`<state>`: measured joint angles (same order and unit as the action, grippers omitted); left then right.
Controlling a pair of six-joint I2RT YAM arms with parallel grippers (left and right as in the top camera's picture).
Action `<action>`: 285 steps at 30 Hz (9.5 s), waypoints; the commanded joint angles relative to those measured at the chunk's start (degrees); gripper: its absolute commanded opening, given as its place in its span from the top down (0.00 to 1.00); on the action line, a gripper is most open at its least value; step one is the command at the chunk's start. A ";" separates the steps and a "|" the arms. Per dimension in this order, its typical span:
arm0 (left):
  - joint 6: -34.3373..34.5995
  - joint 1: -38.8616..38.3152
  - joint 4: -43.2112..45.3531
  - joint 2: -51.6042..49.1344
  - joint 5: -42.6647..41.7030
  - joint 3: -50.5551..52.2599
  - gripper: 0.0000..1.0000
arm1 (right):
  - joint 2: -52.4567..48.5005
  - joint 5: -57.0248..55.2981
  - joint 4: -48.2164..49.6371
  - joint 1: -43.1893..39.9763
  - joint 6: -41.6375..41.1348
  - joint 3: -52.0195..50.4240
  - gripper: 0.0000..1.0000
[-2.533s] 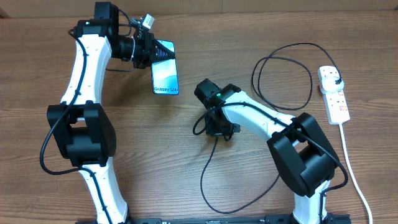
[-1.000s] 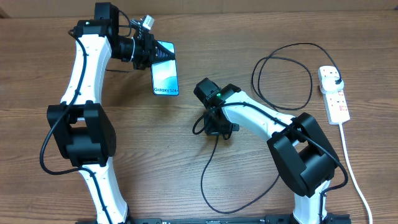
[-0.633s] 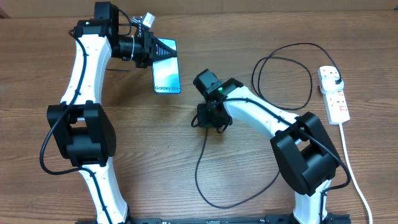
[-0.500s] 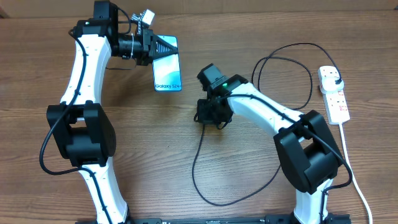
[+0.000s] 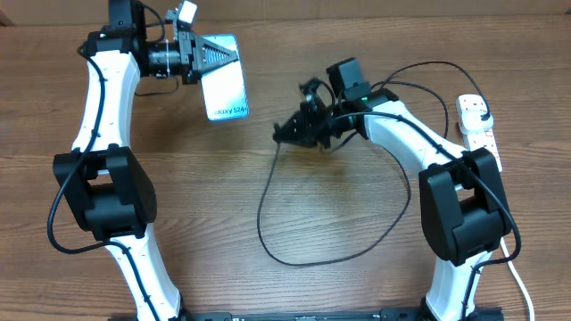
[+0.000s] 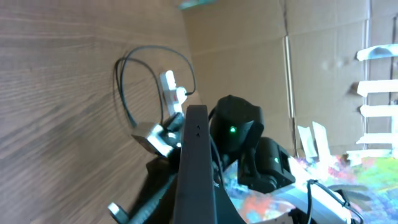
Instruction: Plug charger to phone and switch on socket
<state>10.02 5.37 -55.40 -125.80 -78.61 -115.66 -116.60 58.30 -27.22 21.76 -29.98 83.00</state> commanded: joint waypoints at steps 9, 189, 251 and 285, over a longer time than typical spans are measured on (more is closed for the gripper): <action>30.25 -0.02 25.77 0.00 -4.15 -1.22 0.95 | -0.44 19.19 14.93 0.39 -7.74 1.46 0.96; 63.25 -3.89 53.94 0.00 5.29 -1.22 0.96 | -0.44 9.53 70.18 0.39 -57.02 1.44 0.96; 64.78 -2.71 53.79 0.00 5.11 -1.22 0.96 | -0.44 10.10 70.20 0.39 -57.00 1.44 0.96; 60.65 -3.58 54.01 0.00 0.79 -1.22 0.96 | -0.44 10.34 70.16 0.33 -58.88 1.44 0.96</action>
<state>72.03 2.33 -1.69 -125.82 -73.82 -115.66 -116.71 70.37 42.83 22.17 -87.53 83.48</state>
